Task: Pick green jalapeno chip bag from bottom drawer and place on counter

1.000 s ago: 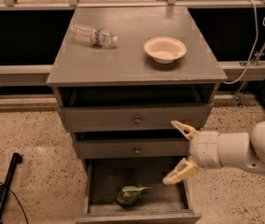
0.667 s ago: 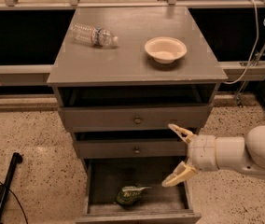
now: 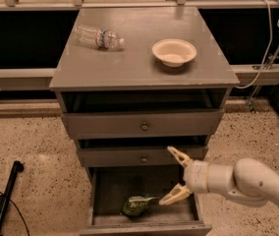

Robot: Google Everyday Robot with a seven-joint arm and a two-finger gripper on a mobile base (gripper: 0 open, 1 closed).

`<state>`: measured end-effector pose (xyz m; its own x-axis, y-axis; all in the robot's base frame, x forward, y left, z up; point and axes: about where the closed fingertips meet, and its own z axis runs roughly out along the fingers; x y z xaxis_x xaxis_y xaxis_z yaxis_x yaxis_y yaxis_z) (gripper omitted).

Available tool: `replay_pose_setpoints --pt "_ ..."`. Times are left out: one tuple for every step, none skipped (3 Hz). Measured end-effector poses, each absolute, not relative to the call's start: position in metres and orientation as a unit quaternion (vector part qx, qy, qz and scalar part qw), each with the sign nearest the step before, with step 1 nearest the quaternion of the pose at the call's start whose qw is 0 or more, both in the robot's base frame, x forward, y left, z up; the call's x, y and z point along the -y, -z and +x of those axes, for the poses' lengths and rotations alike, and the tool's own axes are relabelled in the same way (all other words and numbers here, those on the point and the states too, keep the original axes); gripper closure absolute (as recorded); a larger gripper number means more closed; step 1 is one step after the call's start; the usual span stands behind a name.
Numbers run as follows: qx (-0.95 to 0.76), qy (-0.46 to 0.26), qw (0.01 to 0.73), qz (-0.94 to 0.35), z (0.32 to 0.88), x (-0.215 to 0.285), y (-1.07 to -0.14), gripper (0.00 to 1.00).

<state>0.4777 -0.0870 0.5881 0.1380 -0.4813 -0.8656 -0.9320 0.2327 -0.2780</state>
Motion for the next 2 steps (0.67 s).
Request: replay_pose_setpoints --pt "-0.623 -0.259 0.483 -0.558 0.475 0.076 -0.512 0.0" --pt "-0.629 -0.275 0.477 -0.548 0.471 0.069 -0.494 0.0"
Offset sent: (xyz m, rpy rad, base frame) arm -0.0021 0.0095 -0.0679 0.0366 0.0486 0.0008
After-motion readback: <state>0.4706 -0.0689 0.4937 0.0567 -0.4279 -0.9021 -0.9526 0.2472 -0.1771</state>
